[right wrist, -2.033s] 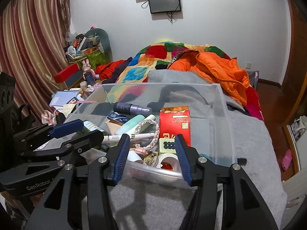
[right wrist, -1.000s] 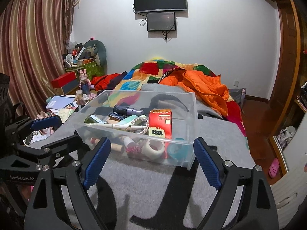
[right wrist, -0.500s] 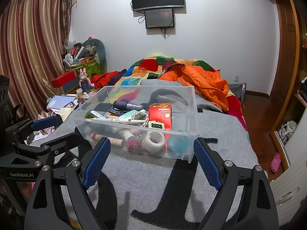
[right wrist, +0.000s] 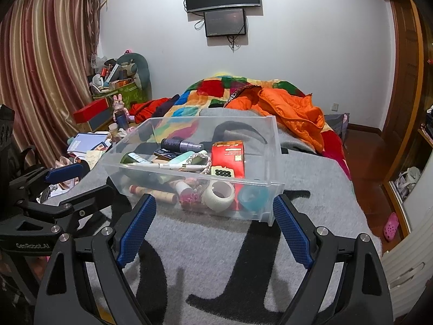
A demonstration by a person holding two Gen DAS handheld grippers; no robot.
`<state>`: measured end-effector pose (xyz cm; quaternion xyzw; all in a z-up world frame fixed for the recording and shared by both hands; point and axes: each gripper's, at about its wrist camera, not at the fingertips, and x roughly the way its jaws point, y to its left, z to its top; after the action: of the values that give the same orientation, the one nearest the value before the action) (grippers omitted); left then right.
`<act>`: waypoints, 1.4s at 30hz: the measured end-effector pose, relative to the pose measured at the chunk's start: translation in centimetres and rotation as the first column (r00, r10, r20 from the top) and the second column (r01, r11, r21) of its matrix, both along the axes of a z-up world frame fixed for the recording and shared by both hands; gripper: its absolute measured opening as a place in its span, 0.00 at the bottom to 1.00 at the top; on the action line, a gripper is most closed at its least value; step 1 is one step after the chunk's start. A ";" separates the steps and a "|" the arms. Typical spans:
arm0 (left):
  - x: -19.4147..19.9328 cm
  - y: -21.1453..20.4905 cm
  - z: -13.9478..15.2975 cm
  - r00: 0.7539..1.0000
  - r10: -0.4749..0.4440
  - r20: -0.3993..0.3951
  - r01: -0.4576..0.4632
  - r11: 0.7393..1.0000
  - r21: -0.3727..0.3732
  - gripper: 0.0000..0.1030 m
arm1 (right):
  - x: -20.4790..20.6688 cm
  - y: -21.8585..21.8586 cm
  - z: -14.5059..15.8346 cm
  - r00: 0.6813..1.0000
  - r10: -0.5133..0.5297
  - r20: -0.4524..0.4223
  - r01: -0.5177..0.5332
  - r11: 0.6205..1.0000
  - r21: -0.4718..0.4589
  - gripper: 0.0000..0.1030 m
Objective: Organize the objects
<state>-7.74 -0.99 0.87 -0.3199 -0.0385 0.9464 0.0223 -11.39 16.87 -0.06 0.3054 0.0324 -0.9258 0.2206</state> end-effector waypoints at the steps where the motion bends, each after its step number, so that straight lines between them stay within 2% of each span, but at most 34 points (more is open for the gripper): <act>1: 0.0 0.0 0.0 1.000 -0.001 -0.001 0.001 1.000 0.001 0.94 | 0.0 -0.1 -0.1 1.000 0.001 0.000 -0.001 1.000 0.001 0.84; 42: 0.2 0.5 -0.2 0.999 -0.036 0.029 0.035 0.999 0.028 0.95 | 0.3 -0.3 -0.3 1.000 0.004 0.013 -0.004 1.000 -0.008 0.84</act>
<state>-7.59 -0.53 0.71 -0.3339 -0.0460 0.9405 0.0427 -11.11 16.61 -0.36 0.3106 0.0278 -0.9234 0.2239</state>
